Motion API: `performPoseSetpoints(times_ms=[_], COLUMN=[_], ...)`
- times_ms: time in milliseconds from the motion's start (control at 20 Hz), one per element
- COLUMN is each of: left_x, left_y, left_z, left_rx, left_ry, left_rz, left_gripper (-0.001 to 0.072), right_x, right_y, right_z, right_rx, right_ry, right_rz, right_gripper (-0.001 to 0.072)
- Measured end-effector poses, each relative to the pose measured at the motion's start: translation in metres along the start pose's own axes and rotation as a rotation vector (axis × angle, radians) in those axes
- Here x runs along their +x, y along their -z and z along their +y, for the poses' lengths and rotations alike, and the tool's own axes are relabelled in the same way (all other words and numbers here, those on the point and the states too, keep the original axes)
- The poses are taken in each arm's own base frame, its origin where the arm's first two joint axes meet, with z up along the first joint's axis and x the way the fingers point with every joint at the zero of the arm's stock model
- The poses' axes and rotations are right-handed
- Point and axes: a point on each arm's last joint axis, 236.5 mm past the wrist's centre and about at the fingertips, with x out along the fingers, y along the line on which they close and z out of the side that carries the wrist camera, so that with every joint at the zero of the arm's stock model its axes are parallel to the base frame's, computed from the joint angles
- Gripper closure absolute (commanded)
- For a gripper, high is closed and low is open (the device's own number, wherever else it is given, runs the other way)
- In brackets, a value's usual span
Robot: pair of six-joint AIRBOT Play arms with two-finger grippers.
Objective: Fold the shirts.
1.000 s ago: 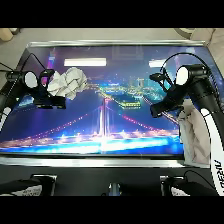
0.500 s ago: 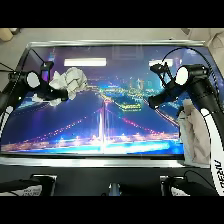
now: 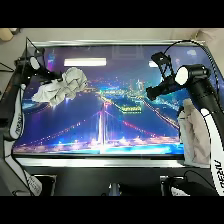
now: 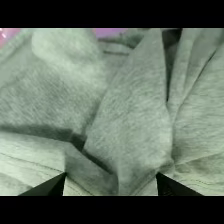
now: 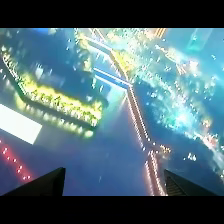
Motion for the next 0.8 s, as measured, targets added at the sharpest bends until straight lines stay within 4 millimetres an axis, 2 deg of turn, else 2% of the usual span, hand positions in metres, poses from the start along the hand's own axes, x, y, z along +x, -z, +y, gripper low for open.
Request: performPoseSetpoints(times_ms=[50, 100, 200, 300, 400, 500, 550, 600, 650, 750, 800], left_x=[0.014, 0.023, 0.026, 0.001, -0.061, -0.154, -0.213, -0.268, -0.323, -0.407, -0.435], left_y=[0.007, 0.013, 0.014, -0.005, -0.039, -0.063, -0.067, -0.063, -0.051, -0.01, 0.014], left_z=[0.002, 0.003, 0.002, -0.007, -0.034, -0.072, -0.094, -0.116, -0.138, -0.173, -0.189], left_rx=[-0.021, -0.04, -0.063, -0.057, 0.006, 0.118, 0.184, 0.241, 0.298, 0.397, 0.438], left_ry=[0.009, 0.019, 0.04, 0.073, 0.143, 0.217, 0.255, 0.297, 0.339, 0.427, 0.474], left_rz=[0.031, 0.057, 0.067, 0.005, -0.151, -0.34, -0.448, -0.543, -0.628, -0.744, -0.775], left_gripper=[0.0514, 0.0669, 0.0684, 0.0685, 0.0684, 0.0685, 0.0685, 0.0685, 0.0684, 0.0684, 0.0684], right_x=[0.0, 0.0, -0.001, -0.008, -0.026, -0.058, -0.081, -0.105, -0.132, -0.192, -0.218], right_y=[0.002, 0.004, 0.005, 0.004, -0.005, -0.019, -0.028, -0.035, -0.04, -0.045, -0.043], right_z=[0.001, 0.001, 0.002, 0.002, -0.002, -0.013, -0.02, -0.028, -0.034, -0.043, -0.045], right_rx=[0.0, -0.001, -0.024, -0.077, -0.131, -0.174, -0.195, -0.211, -0.219, -0.231, -0.23], right_ry=[-0.003, -0.005, -0.007, -0.005, 0.019, 0.081, 0.13, 0.179, 0.228, 0.322, 0.356], right_rz=[0.007, 0.015, 0.022, 0.014, -0.026, -0.09, -0.132, -0.177, -0.222, -0.323, -0.367], right_gripper=[0.0044, 0.0044, 0.0044, 0.0044, 0.0044, 0.0043, 0.0043, 0.0044, 0.0045, 0.0045, 0.0045])
